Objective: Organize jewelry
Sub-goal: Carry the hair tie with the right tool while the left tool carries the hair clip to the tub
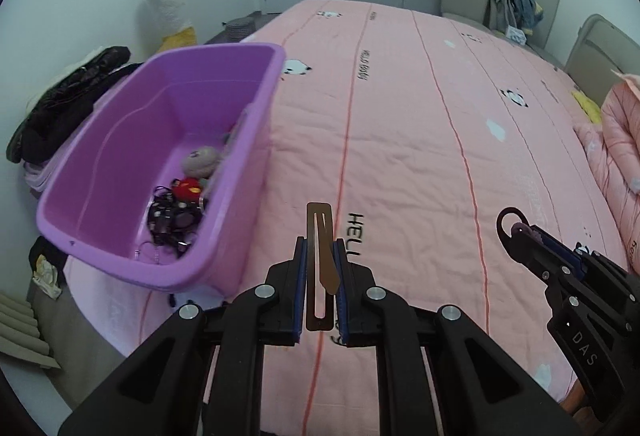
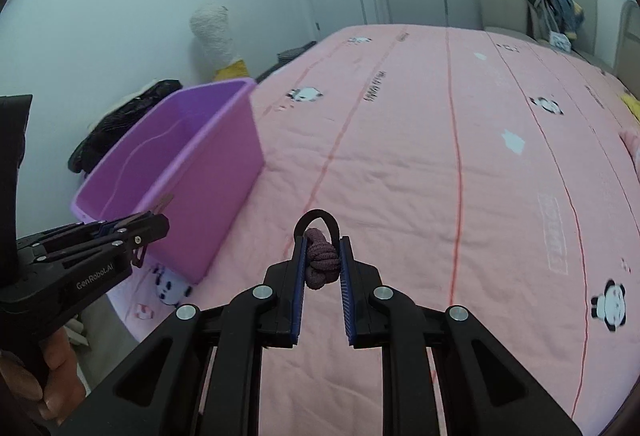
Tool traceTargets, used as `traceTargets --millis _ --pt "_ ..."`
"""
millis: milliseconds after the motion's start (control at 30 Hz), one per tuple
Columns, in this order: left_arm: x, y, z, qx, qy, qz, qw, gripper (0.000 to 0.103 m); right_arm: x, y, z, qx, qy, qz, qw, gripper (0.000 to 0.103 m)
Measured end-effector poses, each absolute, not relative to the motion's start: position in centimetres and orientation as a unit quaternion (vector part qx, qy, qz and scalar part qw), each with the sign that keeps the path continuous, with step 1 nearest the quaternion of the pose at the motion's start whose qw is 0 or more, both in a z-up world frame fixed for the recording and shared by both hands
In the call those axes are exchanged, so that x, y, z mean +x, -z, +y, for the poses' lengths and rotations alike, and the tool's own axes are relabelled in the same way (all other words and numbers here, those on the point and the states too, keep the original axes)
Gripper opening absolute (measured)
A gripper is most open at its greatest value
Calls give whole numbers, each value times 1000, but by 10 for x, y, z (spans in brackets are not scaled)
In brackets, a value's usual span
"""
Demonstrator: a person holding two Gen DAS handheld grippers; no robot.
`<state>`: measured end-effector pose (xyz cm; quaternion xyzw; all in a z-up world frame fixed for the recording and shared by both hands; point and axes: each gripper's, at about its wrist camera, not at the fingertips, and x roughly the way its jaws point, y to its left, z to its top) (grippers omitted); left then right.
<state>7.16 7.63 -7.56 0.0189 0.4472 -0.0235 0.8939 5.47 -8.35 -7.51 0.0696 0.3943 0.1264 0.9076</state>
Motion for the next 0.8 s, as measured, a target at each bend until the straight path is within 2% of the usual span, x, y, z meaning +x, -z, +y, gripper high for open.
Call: traceTargets --millis 167,367,800 --pt "74 44 131 8 -26 442 897 13 78 28 -14 44 -203 372 905 16" --pt "90 30 197 -24 -97 450 887 13 125 2 64 19 -263 387 884 16" --pt "146 55 261 -53 -150 495 854 13 198 37 149 -13 -283 467 838 16"
